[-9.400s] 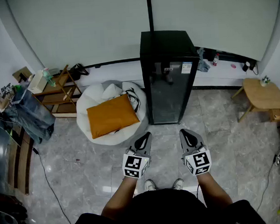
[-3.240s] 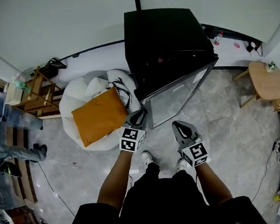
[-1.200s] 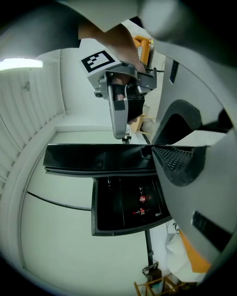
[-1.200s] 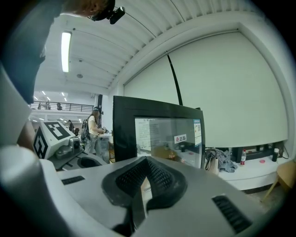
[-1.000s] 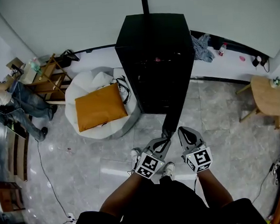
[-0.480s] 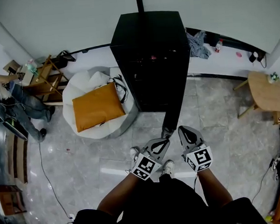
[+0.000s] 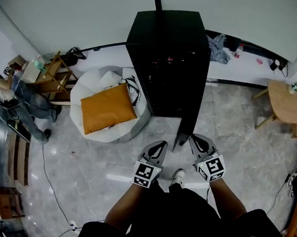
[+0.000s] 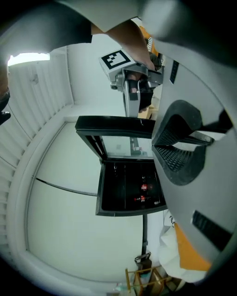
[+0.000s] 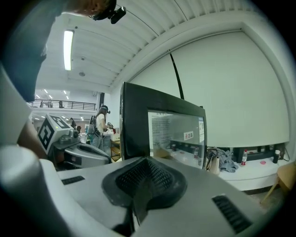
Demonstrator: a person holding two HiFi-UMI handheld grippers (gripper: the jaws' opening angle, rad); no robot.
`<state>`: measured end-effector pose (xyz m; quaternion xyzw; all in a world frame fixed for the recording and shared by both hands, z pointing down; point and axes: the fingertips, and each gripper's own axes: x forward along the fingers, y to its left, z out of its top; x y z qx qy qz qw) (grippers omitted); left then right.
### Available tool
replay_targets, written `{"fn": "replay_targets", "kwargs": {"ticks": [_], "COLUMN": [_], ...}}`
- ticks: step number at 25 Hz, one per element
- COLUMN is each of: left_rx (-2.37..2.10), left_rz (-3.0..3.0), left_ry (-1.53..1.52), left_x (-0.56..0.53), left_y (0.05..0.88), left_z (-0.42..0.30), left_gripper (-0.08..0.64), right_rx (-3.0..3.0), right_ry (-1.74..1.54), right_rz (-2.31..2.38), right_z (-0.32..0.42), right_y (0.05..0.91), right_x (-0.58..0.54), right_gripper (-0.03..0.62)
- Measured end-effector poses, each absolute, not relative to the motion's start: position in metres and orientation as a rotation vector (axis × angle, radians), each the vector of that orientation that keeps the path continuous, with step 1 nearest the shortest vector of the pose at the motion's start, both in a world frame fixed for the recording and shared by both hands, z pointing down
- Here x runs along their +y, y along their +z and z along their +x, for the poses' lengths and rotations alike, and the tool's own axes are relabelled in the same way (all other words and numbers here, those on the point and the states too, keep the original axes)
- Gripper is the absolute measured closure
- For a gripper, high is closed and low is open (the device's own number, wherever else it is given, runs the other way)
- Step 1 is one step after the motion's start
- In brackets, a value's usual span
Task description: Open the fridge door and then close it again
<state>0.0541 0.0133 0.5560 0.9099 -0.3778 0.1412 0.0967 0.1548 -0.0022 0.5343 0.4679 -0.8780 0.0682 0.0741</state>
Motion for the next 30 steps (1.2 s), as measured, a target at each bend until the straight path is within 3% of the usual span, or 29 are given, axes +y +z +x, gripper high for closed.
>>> {"fn": "replay_targets", "kwargs": {"ticks": [30], "left_rx": [-1.336], "left_rz": [2.460], "left_ry": [0.221], "left_x": [-0.042], "left_y": [0.541], "left_z": [-0.020], "left_gripper": [0.538], "right_rx": [-2.674], "right_ry": [0.227], "right_rz": [1.277], "right_z": [0.109], "right_y": [0.534], "right_x": [-0.018], "right_gripper": [0.581]}}
